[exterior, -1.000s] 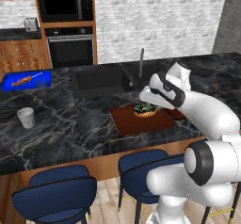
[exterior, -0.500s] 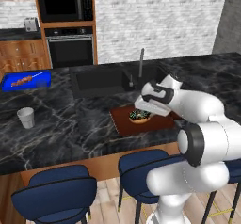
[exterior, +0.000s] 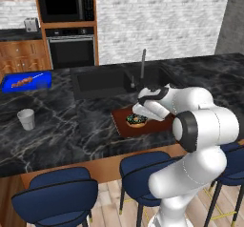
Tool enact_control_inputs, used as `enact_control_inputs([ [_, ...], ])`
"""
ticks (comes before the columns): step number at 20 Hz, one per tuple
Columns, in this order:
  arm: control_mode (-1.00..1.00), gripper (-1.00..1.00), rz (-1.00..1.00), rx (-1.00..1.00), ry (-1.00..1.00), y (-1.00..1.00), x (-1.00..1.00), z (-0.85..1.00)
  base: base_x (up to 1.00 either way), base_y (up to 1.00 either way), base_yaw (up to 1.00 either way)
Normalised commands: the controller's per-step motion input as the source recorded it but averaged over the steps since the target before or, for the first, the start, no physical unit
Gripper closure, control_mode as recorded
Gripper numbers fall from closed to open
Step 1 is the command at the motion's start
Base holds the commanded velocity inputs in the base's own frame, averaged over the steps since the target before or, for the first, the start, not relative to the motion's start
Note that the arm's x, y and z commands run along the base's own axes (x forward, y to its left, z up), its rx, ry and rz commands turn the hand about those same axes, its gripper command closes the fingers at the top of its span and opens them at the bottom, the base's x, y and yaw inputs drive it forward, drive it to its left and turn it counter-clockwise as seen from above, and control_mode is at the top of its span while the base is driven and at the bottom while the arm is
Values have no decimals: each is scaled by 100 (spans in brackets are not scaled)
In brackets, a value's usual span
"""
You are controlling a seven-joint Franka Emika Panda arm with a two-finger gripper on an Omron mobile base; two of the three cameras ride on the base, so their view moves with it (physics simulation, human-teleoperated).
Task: Take the donut and cake from the fridge and place them on the empty tray on the dining counter.
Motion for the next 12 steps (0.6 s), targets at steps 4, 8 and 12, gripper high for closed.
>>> enact_control_inputs([
  [4, -100, 100, 0, 0, -3, 2, 40, -27, 0, 0, 0],
  [8, -100, 100, 0, 0, 0, 0, 34, -28, 0, 0, 0],
  [12, -100, 100, 0, 0, 0, 1, 27, -26, 0, 0, 0],
])
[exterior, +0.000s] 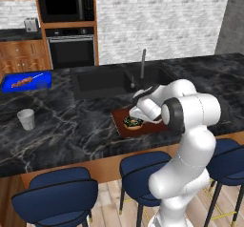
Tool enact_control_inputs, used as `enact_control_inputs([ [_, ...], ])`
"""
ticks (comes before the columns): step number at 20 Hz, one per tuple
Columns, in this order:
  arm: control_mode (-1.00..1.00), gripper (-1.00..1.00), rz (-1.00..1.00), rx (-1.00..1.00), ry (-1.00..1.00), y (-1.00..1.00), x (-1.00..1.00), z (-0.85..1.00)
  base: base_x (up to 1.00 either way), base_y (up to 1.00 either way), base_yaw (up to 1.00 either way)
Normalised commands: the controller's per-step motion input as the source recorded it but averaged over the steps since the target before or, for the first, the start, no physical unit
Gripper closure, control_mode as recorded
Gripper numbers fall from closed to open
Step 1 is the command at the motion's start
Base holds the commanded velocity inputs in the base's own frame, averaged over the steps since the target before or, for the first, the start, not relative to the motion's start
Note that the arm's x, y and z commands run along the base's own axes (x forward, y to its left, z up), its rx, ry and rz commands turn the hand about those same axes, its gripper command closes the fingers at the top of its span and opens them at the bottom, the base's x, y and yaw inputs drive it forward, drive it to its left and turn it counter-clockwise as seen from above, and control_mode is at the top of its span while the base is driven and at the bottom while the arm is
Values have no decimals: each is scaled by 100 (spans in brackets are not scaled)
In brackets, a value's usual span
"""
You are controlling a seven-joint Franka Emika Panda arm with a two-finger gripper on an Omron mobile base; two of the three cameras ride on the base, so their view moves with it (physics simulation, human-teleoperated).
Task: Take the donut and cake from the fridge and place them on the empty tray on the dining counter.
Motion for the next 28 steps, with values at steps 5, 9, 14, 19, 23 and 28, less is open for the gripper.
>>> enact_control_inputs([
  [5, -100, 100, 0, 0, 0, 15, 28, -17, 0, 0, 0],
  [9, -100, 100, 0, 0, 0, 20, 36, -18, 0, 0, 0],
  [14, -100, 100, 0, 0, 0, 2, 30, -23, 0, 0, 0],
  [19, -100, -100, 0, 0, 0, 0, -9, -13, 0, 0, 0],
  [23, -100, -100, 0, 0, -1, 0, -60, 49, 0, 0, 0],
  [28, -100, -100, 0, 0, -5, 2, -56, 84, 0, 0, 0],
])
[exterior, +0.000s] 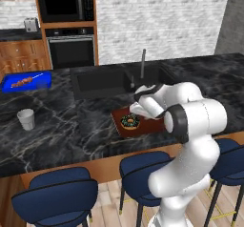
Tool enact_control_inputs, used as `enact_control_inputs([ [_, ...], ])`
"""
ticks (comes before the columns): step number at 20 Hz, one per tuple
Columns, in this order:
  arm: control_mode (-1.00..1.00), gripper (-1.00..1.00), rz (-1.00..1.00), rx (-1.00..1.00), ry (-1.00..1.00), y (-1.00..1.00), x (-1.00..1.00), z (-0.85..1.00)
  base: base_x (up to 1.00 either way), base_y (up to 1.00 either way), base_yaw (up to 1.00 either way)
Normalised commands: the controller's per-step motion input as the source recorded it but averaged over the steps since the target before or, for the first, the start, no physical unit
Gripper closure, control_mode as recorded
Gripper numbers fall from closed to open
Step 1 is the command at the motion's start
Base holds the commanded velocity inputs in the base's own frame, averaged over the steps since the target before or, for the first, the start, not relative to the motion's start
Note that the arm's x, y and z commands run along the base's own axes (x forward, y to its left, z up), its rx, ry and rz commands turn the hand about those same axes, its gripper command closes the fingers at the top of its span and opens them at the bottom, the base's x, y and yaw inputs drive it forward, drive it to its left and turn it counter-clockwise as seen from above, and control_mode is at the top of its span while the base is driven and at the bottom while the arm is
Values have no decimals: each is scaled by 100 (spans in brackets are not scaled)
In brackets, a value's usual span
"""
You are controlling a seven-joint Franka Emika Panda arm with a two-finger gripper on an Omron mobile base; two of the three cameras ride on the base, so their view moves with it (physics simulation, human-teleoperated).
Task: Take the donut and cake from the fridge and place them on the empty tray on the dining counter.
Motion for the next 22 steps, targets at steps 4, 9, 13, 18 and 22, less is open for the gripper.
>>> enact_control_inputs([
  [4, -100, -100, 0, -4, -3, 28, -52, 100, 0, 0, 0],
  [9, -100, -100, 0, -19, 8, 26, -62, 100, 0, 0, 0],
  [13, -100, -100, 0, -20, 19, 5, -73, 100, 0, 0, 0],
  [18, -100, -100, 0, -15, 12, 0, -87, 82, 0, 0, 0],
  [22, -100, -100, 0, -18, -3, -6, -100, 5, 0, 0, 0],
])
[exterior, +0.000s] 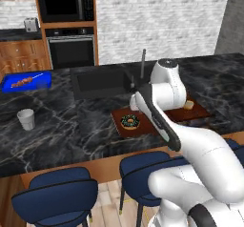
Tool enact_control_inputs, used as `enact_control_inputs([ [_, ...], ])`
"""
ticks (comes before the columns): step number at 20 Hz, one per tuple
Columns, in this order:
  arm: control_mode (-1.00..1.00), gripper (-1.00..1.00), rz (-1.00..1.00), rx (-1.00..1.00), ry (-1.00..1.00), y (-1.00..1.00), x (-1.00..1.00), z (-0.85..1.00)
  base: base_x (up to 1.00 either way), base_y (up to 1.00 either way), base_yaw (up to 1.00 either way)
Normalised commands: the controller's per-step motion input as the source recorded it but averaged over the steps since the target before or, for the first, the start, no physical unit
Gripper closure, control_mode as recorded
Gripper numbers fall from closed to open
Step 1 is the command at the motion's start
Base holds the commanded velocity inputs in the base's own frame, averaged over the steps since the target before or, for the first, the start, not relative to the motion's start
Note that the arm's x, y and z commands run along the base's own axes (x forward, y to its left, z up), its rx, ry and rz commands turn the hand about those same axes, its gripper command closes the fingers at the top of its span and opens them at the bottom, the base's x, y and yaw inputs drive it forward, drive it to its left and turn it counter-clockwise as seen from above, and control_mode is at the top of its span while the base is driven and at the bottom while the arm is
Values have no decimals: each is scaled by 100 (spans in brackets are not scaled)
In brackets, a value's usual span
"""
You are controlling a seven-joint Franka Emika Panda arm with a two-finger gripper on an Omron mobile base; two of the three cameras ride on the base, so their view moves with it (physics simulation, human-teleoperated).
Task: Take the donut and cake from the fridge and place them on the empty tray on the dining counter.
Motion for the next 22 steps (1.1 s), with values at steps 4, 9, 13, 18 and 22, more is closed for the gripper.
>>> enact_control_inputs([
  [4, -100, -100, 0, -10, 0, -9, -100, 0, 0, 0, 0],
  [9, -100, -100, 2, 2, 0, -4, -73, 3, 0, 0, 0],
  [13, -100, -100, 2, 2, -1, 0, -18, 0, 0, 0, 0],
  [18, 100, -100, 0, 0, 0, 0, 0, 0, -95, 20, 6],
  [22, 100, -100, 0, 0, 0, 0, 0, 0, -63, 79, 66],
])
